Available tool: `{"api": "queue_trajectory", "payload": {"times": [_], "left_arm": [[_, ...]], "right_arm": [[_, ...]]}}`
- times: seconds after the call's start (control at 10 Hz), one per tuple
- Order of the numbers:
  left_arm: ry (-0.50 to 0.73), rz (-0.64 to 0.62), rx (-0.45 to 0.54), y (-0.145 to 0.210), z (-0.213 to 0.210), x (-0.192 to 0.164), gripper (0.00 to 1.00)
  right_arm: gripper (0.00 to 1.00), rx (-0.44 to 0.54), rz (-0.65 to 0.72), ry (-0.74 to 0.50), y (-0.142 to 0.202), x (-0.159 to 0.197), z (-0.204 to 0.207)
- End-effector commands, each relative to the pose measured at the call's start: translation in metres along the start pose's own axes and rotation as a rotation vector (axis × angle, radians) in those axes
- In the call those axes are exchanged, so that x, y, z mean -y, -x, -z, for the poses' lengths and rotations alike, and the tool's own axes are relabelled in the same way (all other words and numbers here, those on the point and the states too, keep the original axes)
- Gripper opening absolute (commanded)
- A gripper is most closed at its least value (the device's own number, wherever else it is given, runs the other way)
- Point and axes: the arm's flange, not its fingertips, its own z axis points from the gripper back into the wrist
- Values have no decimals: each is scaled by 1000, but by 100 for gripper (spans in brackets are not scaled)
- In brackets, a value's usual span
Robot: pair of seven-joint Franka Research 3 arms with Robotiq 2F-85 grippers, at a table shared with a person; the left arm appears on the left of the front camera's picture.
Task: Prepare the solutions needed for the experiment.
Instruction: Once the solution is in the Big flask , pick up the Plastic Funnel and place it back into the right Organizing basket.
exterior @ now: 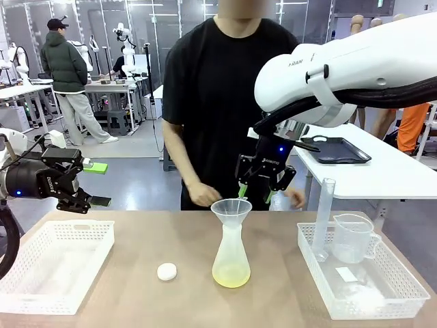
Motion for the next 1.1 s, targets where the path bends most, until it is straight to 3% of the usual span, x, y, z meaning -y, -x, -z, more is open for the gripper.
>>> {"api": "queue_trajectory", "payload": {"times": [0.0, 0.9, 1.0], "left_arm": [[26, -9, 11, -1, 1, 2, 100], [26, -9, 11, -1, 1, 2, 100], [26, -9, 11, -1, 1, 2, 100]], "right_arm": [[69, 8, 41, -14, 1, -12, 7], [69, -55, 71, -48, 10, -6, 39], [53, -62, 78, -53, 12, -6, 40]]}}
